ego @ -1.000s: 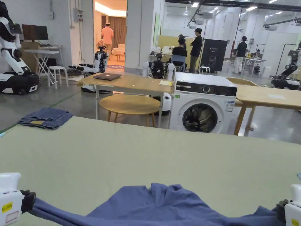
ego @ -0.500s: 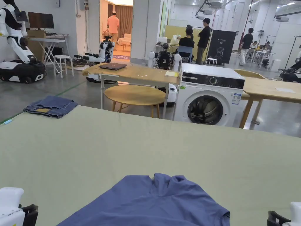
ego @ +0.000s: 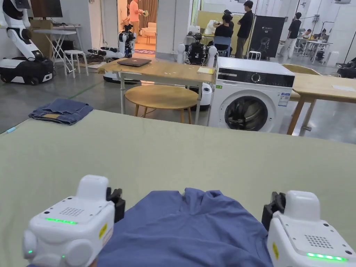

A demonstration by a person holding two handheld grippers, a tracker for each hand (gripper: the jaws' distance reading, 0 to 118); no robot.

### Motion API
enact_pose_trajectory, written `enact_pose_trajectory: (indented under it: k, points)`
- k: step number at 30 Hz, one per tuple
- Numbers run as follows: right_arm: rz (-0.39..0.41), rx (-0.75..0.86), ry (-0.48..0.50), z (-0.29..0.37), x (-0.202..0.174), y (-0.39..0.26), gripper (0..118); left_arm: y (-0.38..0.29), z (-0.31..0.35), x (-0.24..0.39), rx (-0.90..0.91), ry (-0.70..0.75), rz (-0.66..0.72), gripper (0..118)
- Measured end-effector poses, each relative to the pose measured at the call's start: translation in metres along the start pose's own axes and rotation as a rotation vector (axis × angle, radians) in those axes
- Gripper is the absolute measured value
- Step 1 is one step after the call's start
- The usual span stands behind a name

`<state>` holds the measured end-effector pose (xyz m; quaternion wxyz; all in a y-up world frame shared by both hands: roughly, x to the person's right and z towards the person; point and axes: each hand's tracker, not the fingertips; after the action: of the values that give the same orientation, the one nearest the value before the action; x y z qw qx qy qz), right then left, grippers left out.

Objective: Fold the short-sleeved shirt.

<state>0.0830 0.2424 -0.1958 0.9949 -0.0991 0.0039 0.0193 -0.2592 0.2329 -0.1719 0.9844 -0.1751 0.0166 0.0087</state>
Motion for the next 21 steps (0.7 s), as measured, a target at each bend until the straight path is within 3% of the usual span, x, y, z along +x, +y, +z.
enact_pose_trajectory:
  k: [2, 11, 16, 21]
  points:
    - [-0.038, 0.024, 0.032, 0.001, -0.005, 0.003, 0, 0.006, 0.001, 0.017, 0.051, 0.013, -0.028, 0]
    - [-0.048, 0.035, 0.073, 0.013, -0.032, 0.004, 0, 0.009, 0.011, 0.045, 0.117, 0.026, -0.076, 0]
    - [-0.019, 0.006, 0.106, 0.006, -0.043, -0.003, 0, -0.002, 0.011, 0.015, -0.038, 0.033, -0.070, 0]
    - [0.001, -0.033, 0.130, -0.003, -0.047, -0.011, 0, -0.014, 0.009, -0.062, -0.262, 0.037, 0.060, 0]
